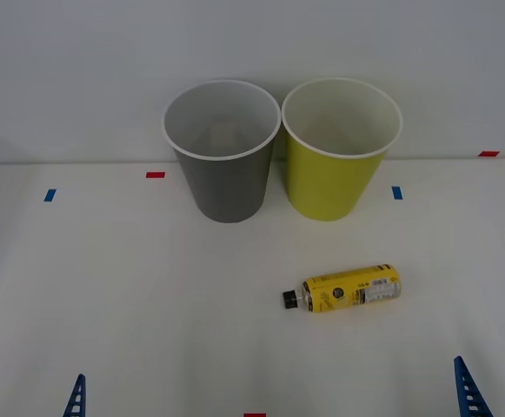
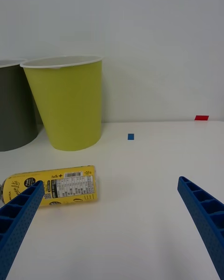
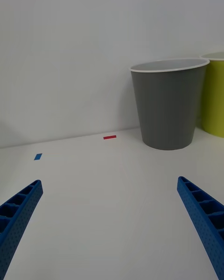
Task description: Put cans in the gray bin and PET bottles in the light green bin.
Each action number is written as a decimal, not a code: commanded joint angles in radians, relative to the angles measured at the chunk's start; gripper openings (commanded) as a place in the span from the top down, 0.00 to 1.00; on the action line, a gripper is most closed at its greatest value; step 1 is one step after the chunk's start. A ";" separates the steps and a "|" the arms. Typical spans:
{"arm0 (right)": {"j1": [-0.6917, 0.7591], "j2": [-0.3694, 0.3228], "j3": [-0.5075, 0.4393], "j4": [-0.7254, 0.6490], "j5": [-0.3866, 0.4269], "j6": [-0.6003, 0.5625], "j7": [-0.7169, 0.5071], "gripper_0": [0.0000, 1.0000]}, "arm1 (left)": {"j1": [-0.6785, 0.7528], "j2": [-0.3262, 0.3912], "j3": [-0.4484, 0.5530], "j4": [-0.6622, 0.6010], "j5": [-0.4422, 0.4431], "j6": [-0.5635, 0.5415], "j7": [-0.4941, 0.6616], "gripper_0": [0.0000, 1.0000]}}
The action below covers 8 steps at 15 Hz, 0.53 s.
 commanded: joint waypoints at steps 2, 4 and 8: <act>0.000 0.000 0.000 0.000 0.000 0.000 0.000 0.00 | 0.000 0.000 0.000 0.000 0.000 0.000 0.000 0.00; 0.000 0.000 0.000 0.000 0.000 0.000 0.000 0.00 | 0.000 0.000 0.000 0.000 0.000 0.000 0.000 0.00; 0.000 0.000 0.000 0.000 0.000 0.000 0.000 0.00 | 0.000 0.000 0.000 0.000 0.000 0.000 0.000 0.00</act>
